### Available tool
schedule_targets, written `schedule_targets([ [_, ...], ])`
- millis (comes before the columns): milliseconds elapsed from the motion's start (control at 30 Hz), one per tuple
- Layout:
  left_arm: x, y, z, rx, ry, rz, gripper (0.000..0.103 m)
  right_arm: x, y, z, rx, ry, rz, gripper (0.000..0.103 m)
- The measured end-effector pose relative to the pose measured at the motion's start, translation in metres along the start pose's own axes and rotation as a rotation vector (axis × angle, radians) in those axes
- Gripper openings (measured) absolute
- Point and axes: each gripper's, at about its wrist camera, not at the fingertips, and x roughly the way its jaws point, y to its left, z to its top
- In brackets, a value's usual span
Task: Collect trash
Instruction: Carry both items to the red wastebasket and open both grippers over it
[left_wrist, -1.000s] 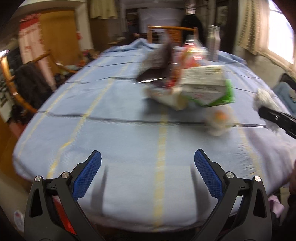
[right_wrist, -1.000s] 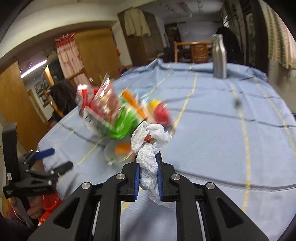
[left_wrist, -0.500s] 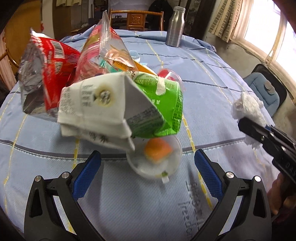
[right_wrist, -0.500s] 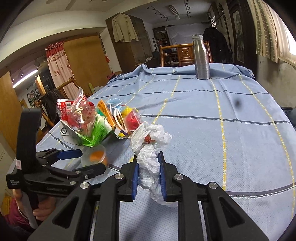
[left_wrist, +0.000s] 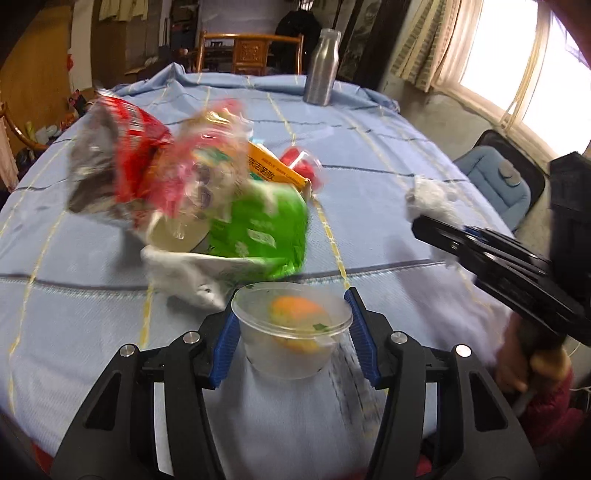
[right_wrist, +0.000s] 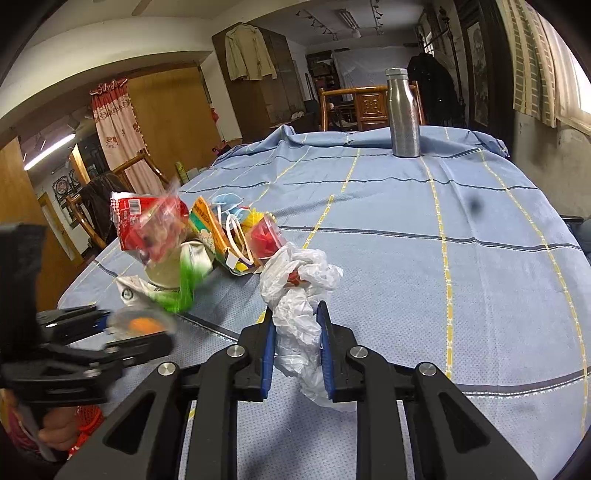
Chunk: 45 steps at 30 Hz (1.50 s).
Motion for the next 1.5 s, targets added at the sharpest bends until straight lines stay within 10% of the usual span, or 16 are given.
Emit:
schedule_targets([
  [300, -0.053, 0.031, -0.024, -0.087, -0.099, 0.091, 0.054, -0.021, 0.017, -0.001, -0.019, -0.039, 0.037, 0.022],
  [700, -0.177, 0.191, -0.126, -0.512, -0.19, 0.53, 0.054, -0.03, 0.108, 0.016, -0.18, -0.067, 0.263, 0.022],
  [967, -0.187, 0.298, -0.232, -0.818, -0.071, 0.63, 0.055, -0.004, 0.214, 0.015, -0.319, 0.046, 0.46, 0.022],
  [1067, -0.183, 0.31, -0.245, -0.836, -0.043, 0.655, 0.076, 0.003, 0.261, 0.008, -0.383, 0.1, 0.521, 0.022],
  [1267, -0.211, 0.316, -0.254, -0.807, -0.09, 0.925, 0.096, 0.02, 0.363, -0.023, -0.529, 0.241, 0.653, 0.022],
  [1500, -0.254, 0.348, -0.296, -0.904, -0.1, 1.152, 0.096, 0.064, 0.483, -0.091, -0.74, 0.448, 0.755, 0.022],
])
